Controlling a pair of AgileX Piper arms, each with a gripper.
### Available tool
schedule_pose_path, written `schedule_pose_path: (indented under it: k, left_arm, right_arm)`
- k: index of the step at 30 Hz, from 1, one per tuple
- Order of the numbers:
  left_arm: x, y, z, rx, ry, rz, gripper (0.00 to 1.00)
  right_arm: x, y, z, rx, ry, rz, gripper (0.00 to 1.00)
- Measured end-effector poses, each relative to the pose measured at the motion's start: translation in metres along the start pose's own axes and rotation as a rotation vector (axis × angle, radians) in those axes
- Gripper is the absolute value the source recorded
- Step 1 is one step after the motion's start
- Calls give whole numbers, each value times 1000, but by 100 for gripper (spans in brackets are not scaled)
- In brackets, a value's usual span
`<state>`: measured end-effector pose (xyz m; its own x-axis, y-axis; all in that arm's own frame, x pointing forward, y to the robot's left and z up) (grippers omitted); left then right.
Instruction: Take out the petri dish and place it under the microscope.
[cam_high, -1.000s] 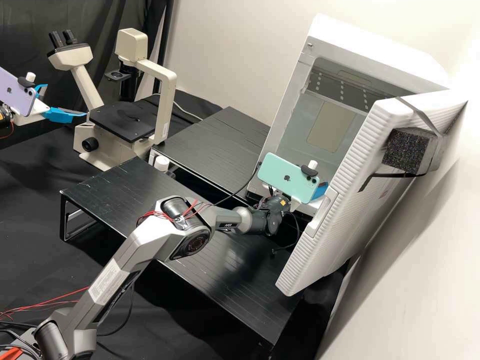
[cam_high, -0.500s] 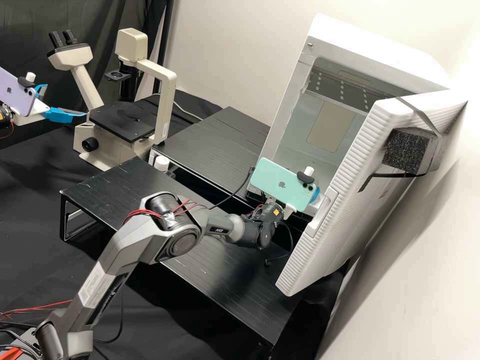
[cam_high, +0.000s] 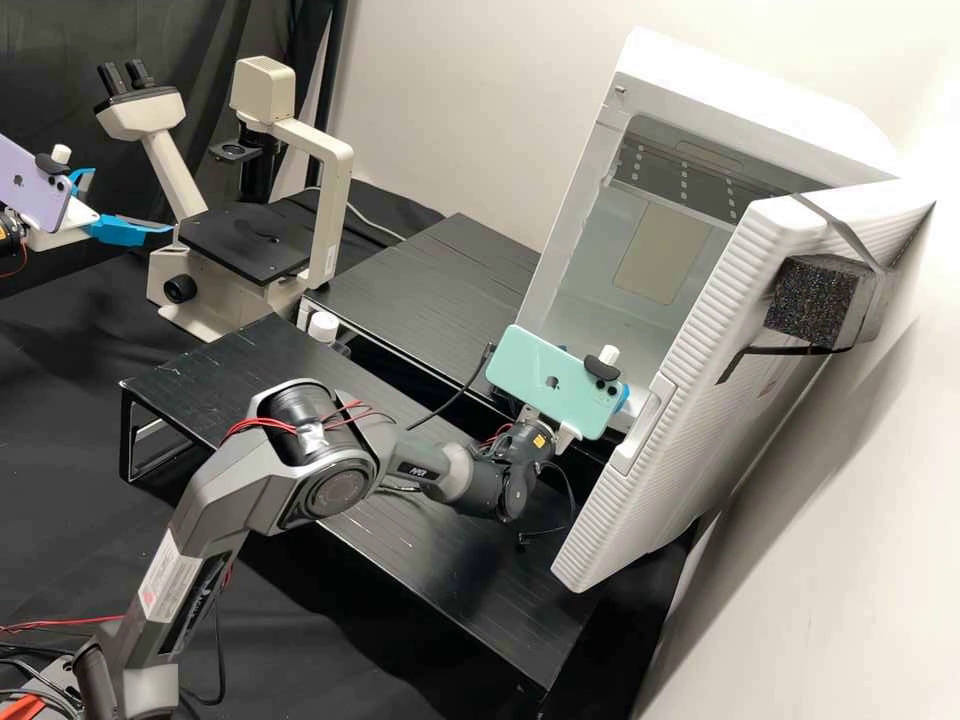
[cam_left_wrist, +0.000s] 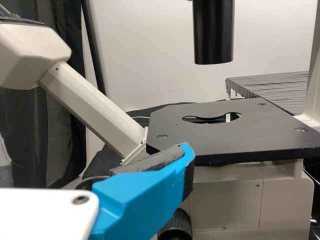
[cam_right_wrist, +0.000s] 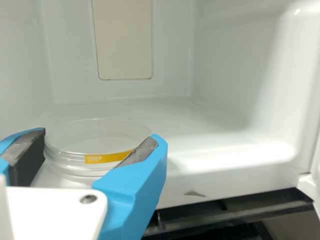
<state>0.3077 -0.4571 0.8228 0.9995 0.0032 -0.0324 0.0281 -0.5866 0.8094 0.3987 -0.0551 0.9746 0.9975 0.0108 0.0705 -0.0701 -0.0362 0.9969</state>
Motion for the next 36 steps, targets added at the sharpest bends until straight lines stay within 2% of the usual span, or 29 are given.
schedule_pose_path:
  k: [11,22,28,32,36]
  left_arm:
    - [0,0,0,0,0,0,100]
    - [0,0,0,0,0,0,100]
    - [0,0,0,0,0,0,100]
    - [0,0,0,0,0,0,100]
    - [0,0,0,0,0,0,100]
  right_arm:
    - [-38,2,7,36,12,29,0]
    - [-93,-7,-6,85,105,74,0]
    - [-131,-24,-20,126,108,88,0]
    - [-158,-39,-36,131,111,73,0]
    - [-178,-58,-62,122,169,34,0]
